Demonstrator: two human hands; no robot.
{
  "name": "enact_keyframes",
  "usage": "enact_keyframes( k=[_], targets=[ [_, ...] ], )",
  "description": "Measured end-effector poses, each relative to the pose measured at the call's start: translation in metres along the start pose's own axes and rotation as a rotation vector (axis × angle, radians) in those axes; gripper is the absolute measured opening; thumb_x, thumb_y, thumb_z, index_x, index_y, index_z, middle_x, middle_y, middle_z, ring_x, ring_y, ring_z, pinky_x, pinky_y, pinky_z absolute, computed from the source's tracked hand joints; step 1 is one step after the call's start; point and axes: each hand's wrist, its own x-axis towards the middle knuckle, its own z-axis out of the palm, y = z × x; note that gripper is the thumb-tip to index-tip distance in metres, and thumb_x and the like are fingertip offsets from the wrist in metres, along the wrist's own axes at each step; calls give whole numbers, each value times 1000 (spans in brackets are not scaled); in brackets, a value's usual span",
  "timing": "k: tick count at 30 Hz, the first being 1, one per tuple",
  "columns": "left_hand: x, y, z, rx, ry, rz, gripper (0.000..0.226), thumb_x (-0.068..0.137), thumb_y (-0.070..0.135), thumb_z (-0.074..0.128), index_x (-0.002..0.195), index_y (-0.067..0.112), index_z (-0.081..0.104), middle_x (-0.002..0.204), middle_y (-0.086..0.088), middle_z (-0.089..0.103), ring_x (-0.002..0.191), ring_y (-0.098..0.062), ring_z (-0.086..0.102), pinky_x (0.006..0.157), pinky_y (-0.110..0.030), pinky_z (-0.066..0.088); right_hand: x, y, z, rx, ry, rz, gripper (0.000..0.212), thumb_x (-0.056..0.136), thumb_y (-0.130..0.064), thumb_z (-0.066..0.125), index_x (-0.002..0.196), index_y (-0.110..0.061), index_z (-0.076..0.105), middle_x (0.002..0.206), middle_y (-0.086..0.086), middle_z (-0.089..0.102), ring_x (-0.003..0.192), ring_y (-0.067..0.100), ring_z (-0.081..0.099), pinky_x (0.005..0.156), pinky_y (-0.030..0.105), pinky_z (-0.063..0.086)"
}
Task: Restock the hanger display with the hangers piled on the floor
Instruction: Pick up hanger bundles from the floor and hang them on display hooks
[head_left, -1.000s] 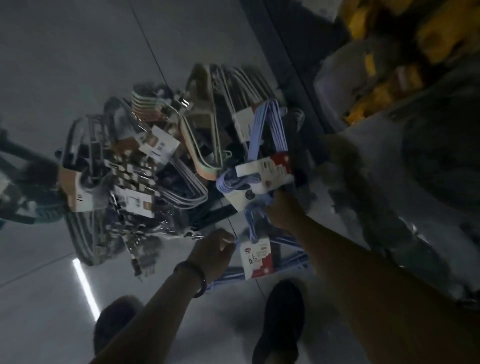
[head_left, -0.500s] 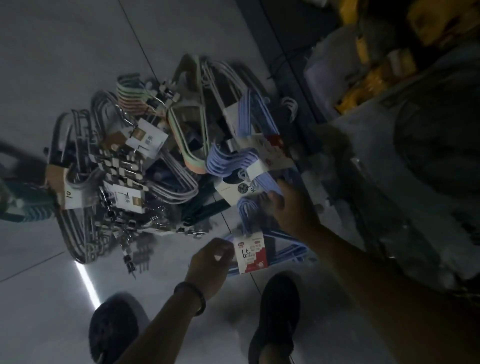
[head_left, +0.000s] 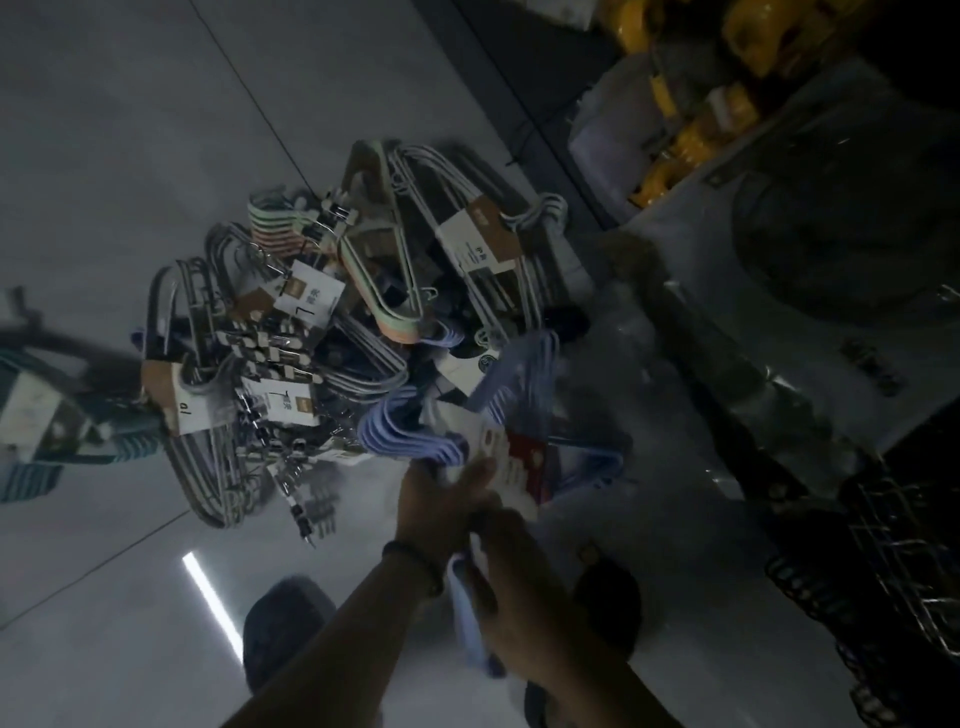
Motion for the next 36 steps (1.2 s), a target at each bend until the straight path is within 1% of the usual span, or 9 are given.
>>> enact_keyframes(
  k=[2, 5, 8, 10, 13, 20, 25, 29, 36],
  targets=[
    [10, -8, -20, 157, -96, -76, 28, 88, 16, 80, 110, 24, 64, 116, -10, 74, 99, -27, 75, 82, -52, 64, 4, -2, -23, -13, 116, 10, 41, 101, -56, 51, 137, -37, 48, 129, -19, 56, 115, -8, 50, 98, 15, 44],
    [30, -14, -28, 414, -241, -142, 40, 86, 11, 82, 115, 25, 60, 116, -3, 70, 101, -26, 71, 82, -46, 64, 42, 29, -56, -192, 188, -2, 77, 84, -46, 76, 148, -23, 41, 148, 2, 47, 138, 19, 44, 109, 42, 49],
    [50, -25, -14, 537, -335, -183, 47, 82, 7, 85, 122, 16, 64, 115, -5, 73, 95, -18, 71, 71, -28, 62, 99, 66, -74, -580, -194, -112, 96, 69, -63, 78, 149, -27, 39, 154, 7, 40, 148, 33, 31, 120, 61, 25],
    [66, -32, 1, 618, -391, -190, 51, 80, 8, 87, 126, 13, 65, 114, -1, 73, 94, -13, 69, 71, -20, 58, 122, 89, -70, -540, -490, -72, 69, 68, -68, 76, 125, -35, 55, 128, -9, 62, 125, 21, 55, 114, 57, 36],
    [93, -45, 22, 745, -388, -145, 54, 75, 17, 91, 124, 16, 69, 114, 1, 71, 100, -15, 66, 86, -24, 49, 143, 127, -57, -304, -610, -50, 67, 80, -63, 77, 136, -33, 57, 126, -9, 71, 111, 12, 67, 99, 41, 55],
    [109, -103, 41, 1038, 369, 402, 65, 70, 46, 87, 124, 28, 56, 135, -5, 51, 125, -28, 45, 103, -47, 47, 184, 175, -17, -633, -289, -65, 84, 92, -77, 44, 153, -25, 23, 151, 22, 39, 139, 47, 42, 110, 64, 40],
    [62, -159, 76, 578, 617, 57, 63, 75, 41, 86, 124, 21, 52, 128, -2, 58, 120, -25, 57, 100, -41, 49, 195, 179, -4, -308, -342, -49, 91, 74, -83, 47, 143, -24, 43, 133, 2, 64, 119, 22, 64, 96, 44, 58],
    [64, -178, 84, -343, 394, -536, 60, 71, 65, 83, 109, 24, 61, 119, -4, 63, 115, -27, 60, 105, -49, 52, 215, 178, -10, -167, -555, 70, 83, 55, -78, 74, 123, -33, 60, 111, -10, 73, 101, 9, 69, 93, 39, 58],
    [96, -197, 76, -907, 304, -462, 62, 80, 40, 84, 132, 12, 64, 134, -15, 66, 118, -35, 66, 106, -51, 53, 232, 179, 6, 10, -564, 156, 85, 49, -67, 93, 122, -33, 66, 110, -10, 76, 103, 12, 70, 98, 43, 53]
  ],
)
